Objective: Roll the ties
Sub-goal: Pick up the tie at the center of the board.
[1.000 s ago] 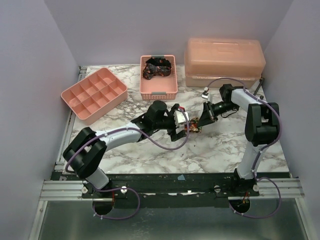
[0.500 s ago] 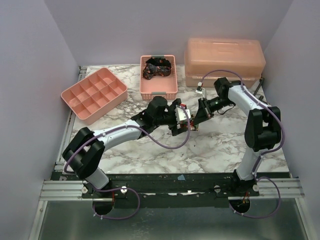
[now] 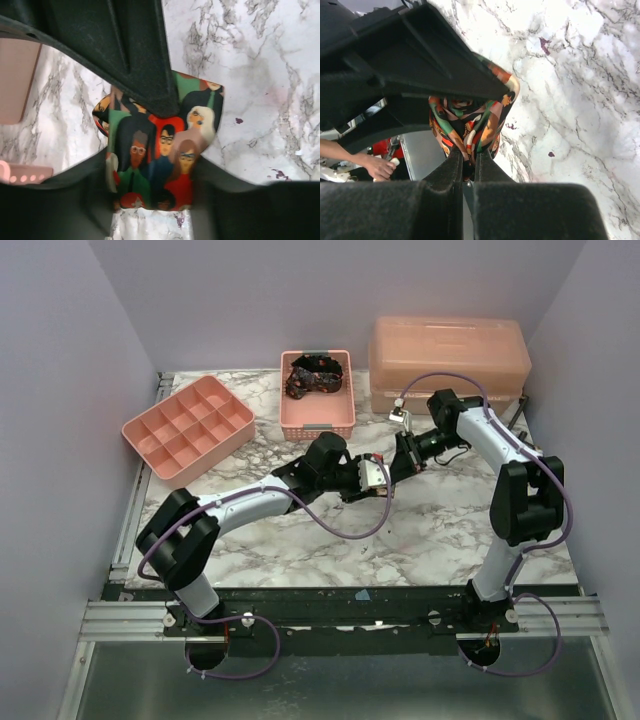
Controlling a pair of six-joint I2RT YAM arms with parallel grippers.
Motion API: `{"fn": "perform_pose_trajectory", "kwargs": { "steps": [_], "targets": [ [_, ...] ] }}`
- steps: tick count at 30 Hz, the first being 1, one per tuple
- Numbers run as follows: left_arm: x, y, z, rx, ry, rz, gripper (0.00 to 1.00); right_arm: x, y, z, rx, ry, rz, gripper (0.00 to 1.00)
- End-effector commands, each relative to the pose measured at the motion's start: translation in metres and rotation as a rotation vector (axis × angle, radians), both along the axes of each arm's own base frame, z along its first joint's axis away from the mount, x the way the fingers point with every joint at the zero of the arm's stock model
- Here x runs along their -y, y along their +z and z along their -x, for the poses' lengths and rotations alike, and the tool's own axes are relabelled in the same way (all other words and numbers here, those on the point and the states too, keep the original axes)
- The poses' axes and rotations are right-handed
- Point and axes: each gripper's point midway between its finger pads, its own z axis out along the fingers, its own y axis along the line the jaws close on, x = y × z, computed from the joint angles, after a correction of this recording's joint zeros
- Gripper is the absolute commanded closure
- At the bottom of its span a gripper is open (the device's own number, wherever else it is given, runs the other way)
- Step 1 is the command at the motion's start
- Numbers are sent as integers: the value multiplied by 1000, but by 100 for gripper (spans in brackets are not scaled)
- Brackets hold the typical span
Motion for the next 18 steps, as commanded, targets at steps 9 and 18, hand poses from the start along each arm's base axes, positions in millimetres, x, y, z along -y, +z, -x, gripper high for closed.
{"fn": "perform_pose_trajectory", "kwargs": {
  "steps": [9, 18],
  "targets": [
    [-21, 64, 4, -336, 118, 105, 2, -6, 23, -5, -29, -34, -102, 99],
    [-82, 115, -14, -916, 372, 260, 2, -4, 62, -27, -58, -108, -263, 99]
  ]
}}
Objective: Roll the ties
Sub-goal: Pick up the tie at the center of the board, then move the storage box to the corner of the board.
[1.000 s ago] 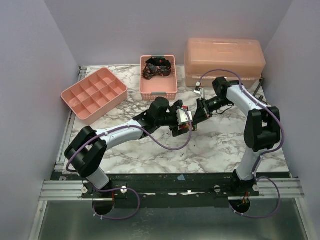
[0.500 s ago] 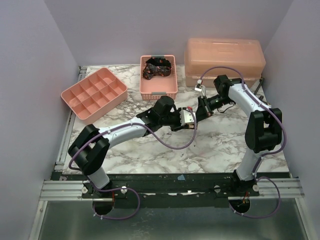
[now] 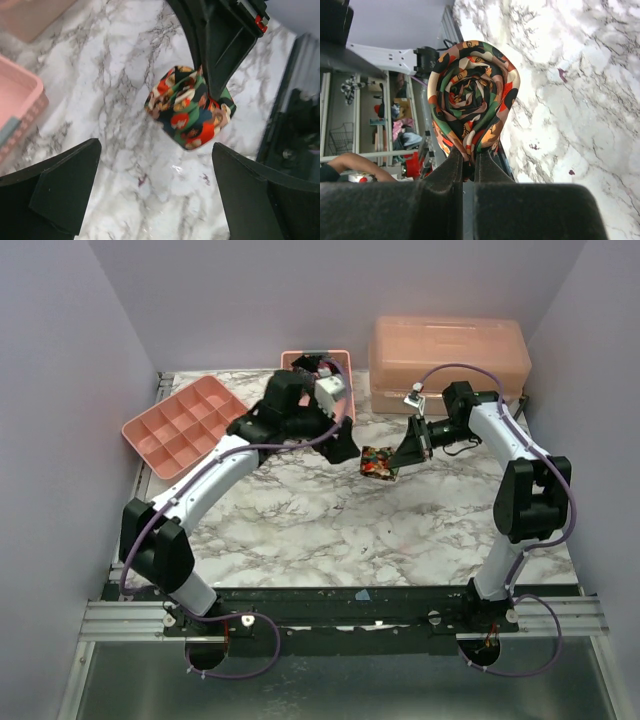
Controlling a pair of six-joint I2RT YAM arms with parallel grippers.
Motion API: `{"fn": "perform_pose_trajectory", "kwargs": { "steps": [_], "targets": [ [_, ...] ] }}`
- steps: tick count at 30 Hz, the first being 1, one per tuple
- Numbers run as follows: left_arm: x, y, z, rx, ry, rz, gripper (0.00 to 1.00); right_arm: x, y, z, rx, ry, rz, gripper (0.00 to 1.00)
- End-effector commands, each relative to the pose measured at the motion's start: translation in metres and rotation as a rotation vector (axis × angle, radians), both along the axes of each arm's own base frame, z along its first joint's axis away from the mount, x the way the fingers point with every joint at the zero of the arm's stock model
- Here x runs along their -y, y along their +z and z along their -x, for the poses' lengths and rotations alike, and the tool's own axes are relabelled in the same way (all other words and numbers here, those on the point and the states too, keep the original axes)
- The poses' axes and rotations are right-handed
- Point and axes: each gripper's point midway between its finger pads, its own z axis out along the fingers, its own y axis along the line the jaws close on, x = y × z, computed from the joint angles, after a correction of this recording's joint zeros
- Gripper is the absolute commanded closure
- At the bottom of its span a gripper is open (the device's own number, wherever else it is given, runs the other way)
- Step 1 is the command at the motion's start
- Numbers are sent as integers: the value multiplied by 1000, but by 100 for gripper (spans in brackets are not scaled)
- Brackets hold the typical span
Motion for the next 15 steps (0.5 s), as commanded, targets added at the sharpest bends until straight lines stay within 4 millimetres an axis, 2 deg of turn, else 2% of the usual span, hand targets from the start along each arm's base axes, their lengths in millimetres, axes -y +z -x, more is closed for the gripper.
{"fn": "perform_pose_trajectory", "kwargs": {
  "steps": [1, 4, 7, 10, 15],
  "targets": [
    [-34, 24, 24, -437, 47, 233, 2, -8, 30, -4, 0, 0, -117, 99],
    [-38, 41, 25, -533, 20, 302, 2, -8, 29, 0, -16, 8, -126, 100],
    [-35, 47, 23, -569, 12, 319, 2, -13, 37, 4, -13, 23, -159, 99],
    [-26, 44, 26, -651, -20, 370, 2, -19, 43, 6, 1, 42, -172, 99],
    [-13, 26, 30, -718, -20, 351, 2, -25, 48, 11, 13, 62, -182, 99]
  ]
}}
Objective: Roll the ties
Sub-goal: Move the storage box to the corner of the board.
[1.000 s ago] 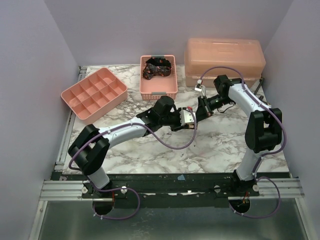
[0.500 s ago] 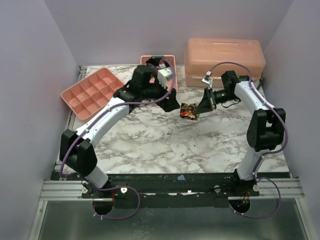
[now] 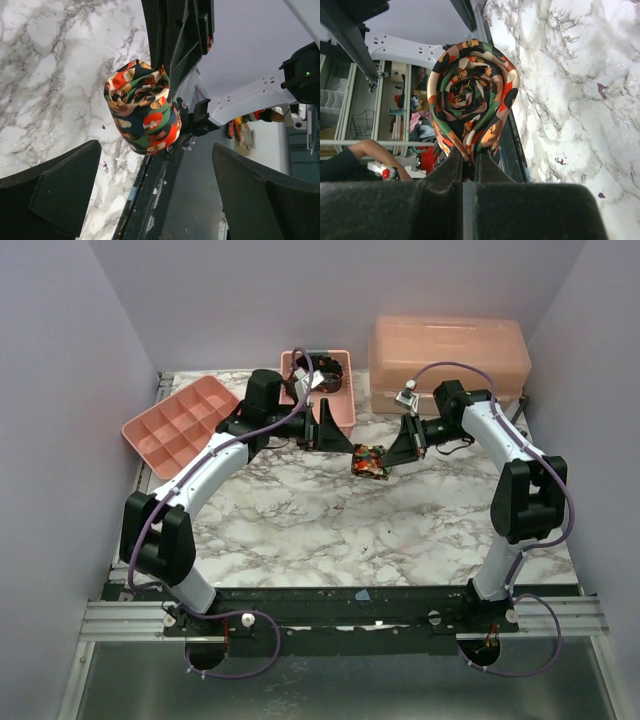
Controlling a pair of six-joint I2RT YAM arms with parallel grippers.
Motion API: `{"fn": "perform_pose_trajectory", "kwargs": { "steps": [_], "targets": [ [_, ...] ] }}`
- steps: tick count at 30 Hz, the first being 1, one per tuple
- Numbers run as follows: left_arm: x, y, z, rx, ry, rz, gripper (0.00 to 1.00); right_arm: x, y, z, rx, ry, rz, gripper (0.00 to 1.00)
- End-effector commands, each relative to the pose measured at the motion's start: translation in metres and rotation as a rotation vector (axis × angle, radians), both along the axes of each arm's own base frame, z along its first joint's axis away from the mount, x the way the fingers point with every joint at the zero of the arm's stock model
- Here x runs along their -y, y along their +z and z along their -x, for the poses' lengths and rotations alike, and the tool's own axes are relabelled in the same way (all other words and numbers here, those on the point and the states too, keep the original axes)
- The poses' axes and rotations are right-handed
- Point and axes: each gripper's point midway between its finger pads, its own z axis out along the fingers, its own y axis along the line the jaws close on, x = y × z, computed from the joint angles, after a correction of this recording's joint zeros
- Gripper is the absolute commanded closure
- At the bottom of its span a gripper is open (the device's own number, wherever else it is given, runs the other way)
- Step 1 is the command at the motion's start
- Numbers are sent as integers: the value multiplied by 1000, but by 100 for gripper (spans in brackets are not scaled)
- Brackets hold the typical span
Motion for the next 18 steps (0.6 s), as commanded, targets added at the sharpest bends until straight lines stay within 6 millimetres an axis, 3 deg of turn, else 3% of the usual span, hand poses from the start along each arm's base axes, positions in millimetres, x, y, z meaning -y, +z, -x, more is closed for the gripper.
{"fn": "perform_pose_trajectory", "kwargs": {
  "steps": [1, 6, 9, 11, 14, 16, 18],
  "targets": [
    [17, -6, 10, -103, -45, 26, 2, -8, 22, 5, 34, 24, -65, 99],
    [23, -16, 7, -98, -23, -20, 2, -11, 26, 8, 52, 36, -60, 99],
    [-8, -25, -10, -19, 36, -42, 2, -10, 25, 9, 56, 33, -42, 99],
    [-39, -31, -22, 163, 40, -157, 2, -10, 23, 10, 65, 32, -30, 99],
    [-105, -48, -54, 258, 157, -391, 4, -9, 21, 10, 74, 29, -13, 99],
    [-162, -56, -76, 317, 234, -564, 19, -8, 20, 8, 83, 28, -1, 99],
    [-223, -62, -92, 344, 318, -741, 43, -8, 17, 7, 83, 26, 7, 99]
  ]
}}
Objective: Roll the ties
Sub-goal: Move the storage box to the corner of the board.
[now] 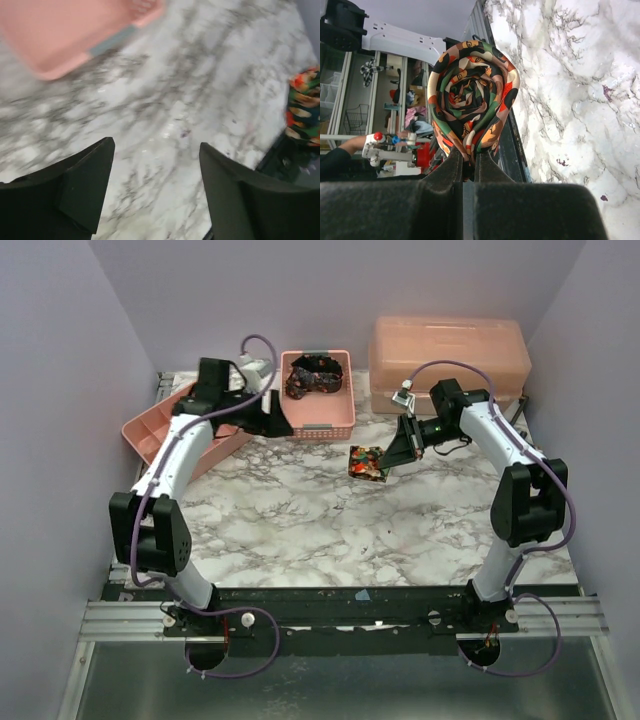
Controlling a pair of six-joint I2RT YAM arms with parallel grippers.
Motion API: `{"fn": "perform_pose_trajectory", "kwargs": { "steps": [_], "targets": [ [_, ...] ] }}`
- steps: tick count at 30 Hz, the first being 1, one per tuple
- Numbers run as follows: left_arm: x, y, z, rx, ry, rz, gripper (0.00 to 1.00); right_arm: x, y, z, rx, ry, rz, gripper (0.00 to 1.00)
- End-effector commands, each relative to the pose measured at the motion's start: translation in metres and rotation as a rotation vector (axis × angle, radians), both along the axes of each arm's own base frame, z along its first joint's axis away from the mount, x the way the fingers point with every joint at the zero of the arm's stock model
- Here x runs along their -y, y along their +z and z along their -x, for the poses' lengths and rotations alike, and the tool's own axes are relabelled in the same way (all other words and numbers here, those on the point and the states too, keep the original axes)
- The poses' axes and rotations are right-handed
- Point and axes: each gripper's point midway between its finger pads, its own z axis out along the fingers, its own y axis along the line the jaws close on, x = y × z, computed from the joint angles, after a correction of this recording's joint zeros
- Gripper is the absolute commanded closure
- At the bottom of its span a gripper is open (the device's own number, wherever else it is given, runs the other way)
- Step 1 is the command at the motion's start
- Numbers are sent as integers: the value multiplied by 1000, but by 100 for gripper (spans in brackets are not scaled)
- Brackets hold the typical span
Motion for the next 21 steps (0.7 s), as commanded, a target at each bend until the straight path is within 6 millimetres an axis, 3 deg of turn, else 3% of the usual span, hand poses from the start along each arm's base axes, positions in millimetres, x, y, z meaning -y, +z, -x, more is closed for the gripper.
{"fn": "perform_pose_trajectory", "kwargs": {
  "steps": [1, 4, 6, 9, 11, 16, 21],
  "targets": [
    [-150, -13, -27, 161, 155, -507, 55, 0, 11, 0, 62, -1, 12, 99],
    [-227, -16, -32, 184, 208, -740, 87, 1, 7, 2, 55, -3, 23, 99],
    [-265, -19, -32, 192, 200, -874, 100, 2, 5, 4, 52, -5, 32, 99],
    [-315, -26, -31, 188, 202, -1058, 100, 3, 1, 5, 47, -6, 41, 99],
    [-337, -34, -27, 167, 177, -1150, 100, 3, 0, 4, 47, -7, 45, 99],
    [-373, -57, -30, 136, 154, -1301, 100, 3, -3, 5, 31, -9, 46, 99],
    [-369, -84, -35, 119, 104, -1268, 100, 3, -5, 3, 32, -12, 57, 99]
  ]
}}
